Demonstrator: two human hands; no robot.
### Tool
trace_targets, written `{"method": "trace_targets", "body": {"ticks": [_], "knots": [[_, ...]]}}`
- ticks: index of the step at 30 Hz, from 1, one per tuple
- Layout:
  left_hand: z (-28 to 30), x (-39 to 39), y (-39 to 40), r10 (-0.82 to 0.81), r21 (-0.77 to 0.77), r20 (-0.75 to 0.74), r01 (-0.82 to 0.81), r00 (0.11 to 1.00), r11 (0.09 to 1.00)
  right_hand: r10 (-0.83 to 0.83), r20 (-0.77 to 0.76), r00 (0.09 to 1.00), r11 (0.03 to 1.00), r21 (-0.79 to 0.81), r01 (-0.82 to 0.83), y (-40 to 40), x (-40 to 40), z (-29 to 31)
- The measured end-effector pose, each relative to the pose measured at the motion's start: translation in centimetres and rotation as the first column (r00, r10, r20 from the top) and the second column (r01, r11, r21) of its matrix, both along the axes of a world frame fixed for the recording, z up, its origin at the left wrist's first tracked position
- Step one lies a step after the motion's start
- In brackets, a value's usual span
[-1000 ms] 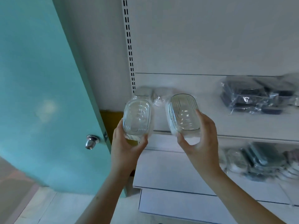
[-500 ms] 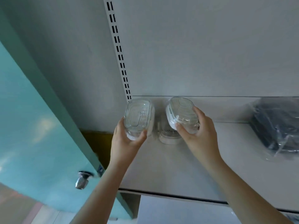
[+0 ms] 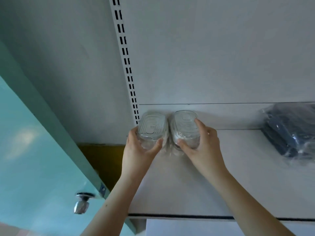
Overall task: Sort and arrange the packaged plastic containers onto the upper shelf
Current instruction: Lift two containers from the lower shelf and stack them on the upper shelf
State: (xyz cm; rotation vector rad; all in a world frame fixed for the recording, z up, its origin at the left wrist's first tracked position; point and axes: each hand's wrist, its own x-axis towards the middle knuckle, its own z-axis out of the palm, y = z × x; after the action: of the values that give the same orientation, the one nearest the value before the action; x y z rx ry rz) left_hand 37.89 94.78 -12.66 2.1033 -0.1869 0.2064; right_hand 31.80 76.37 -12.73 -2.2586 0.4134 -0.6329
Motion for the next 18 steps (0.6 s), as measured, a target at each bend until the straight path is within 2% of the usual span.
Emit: {"method": "trace_targets", "body": {"ticks": [9, 13, 15, 18], "knots": [[-0.1, 0.5, 0.0, -0.067, 0.003, -0.022, 0.067, 0.998, 0.998, 0.123, -0.039, 0.992, 0.992, 0.045, -0.122, 0.0, 0.5, 0.7], [0.7, 0.3, 0.7, -0.148, 0.062, -0.074, 0.152, 0.986, 0.986, 0.185, -0.074, 0.980, 0.970, 0.173, -0.170, -0.5, 0.0, 1.8], [1.6, -0.3, 1.2, -0.131, 0.127, -0.010, 0.131, 0.991, 0.983, 0.118, -0.087, 0.989, 0.979, 0.175, -0.101, -0.7, -0.6, 2.5], [2.8, -1.6, 1.3, -0.099, 0.152, 0.201, 0.069, 0.975, 0.986, -0.011, -0.009, 1.000, 0.995, 0.101, 0.012, -0.9, -2.1, 3.6]]}}
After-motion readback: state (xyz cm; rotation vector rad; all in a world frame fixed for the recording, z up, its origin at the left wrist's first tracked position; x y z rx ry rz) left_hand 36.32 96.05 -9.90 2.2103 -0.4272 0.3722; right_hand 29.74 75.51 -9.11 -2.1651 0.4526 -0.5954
